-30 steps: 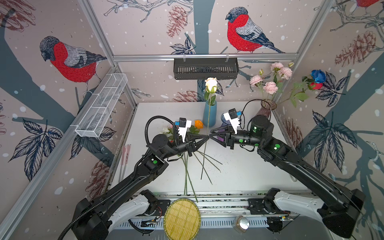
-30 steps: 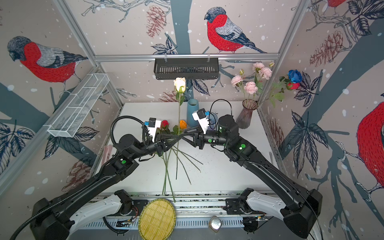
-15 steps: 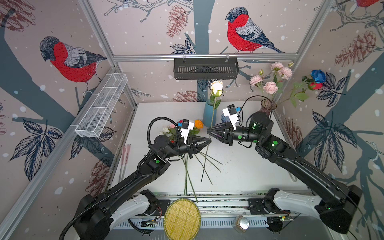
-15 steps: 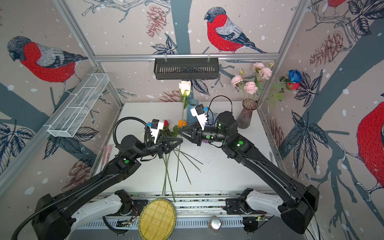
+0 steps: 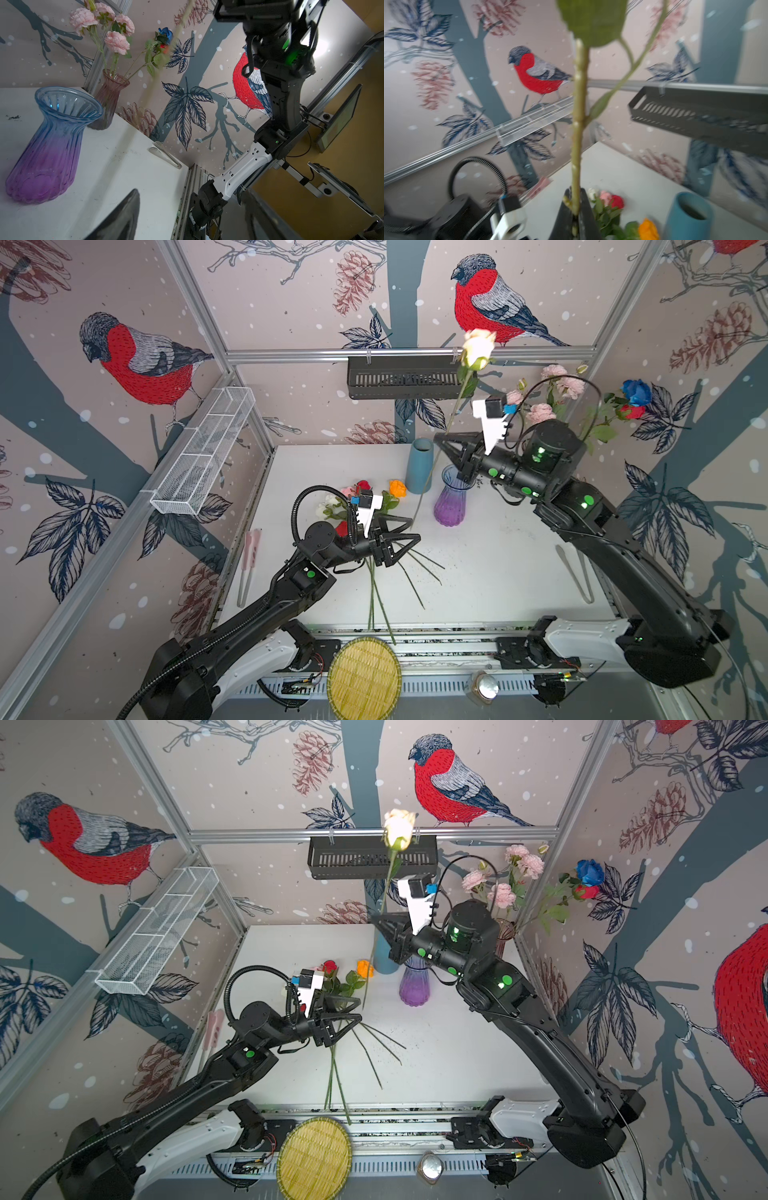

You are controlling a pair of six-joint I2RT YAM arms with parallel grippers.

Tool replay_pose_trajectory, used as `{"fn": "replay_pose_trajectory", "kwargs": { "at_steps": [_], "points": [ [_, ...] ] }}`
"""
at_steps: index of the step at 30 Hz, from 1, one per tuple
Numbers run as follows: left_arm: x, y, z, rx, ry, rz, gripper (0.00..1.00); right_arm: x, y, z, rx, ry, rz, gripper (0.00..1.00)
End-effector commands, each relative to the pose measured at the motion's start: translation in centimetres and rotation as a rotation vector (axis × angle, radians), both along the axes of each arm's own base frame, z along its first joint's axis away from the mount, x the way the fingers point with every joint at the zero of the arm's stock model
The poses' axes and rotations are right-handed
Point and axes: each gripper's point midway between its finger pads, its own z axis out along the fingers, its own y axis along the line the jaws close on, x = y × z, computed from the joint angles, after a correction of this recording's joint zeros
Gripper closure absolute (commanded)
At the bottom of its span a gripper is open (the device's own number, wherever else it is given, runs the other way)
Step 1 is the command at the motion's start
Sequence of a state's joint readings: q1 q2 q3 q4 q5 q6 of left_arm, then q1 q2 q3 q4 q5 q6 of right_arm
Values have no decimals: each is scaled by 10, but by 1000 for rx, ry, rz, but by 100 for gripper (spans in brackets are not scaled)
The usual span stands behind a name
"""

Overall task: Arrange the flowers into the vase
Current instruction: 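Lower the cream rose into the purple-blue vase with the right gripper while the left releases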

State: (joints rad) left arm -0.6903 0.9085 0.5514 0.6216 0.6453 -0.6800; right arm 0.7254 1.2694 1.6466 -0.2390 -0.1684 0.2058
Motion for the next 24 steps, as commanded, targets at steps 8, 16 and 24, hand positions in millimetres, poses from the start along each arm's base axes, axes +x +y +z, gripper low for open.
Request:
{"fn": "replay_pose_trajectory", "kwargs": {
  "at_steps": [8, 16, 24],
  "points": [
    [6, 16, -6, -5, 4, 110, 22, 83, -80, 22, -145, -149, -658, 99],
    [2, 16, -7, -1, 3, 95, 22, 113, -77, -11, -184, -81, -639, 99],
    [2, 15, -10, 7, 9, 92, 22, 133, -76, -70, -169, 44, -562, 99]
  ]
}}
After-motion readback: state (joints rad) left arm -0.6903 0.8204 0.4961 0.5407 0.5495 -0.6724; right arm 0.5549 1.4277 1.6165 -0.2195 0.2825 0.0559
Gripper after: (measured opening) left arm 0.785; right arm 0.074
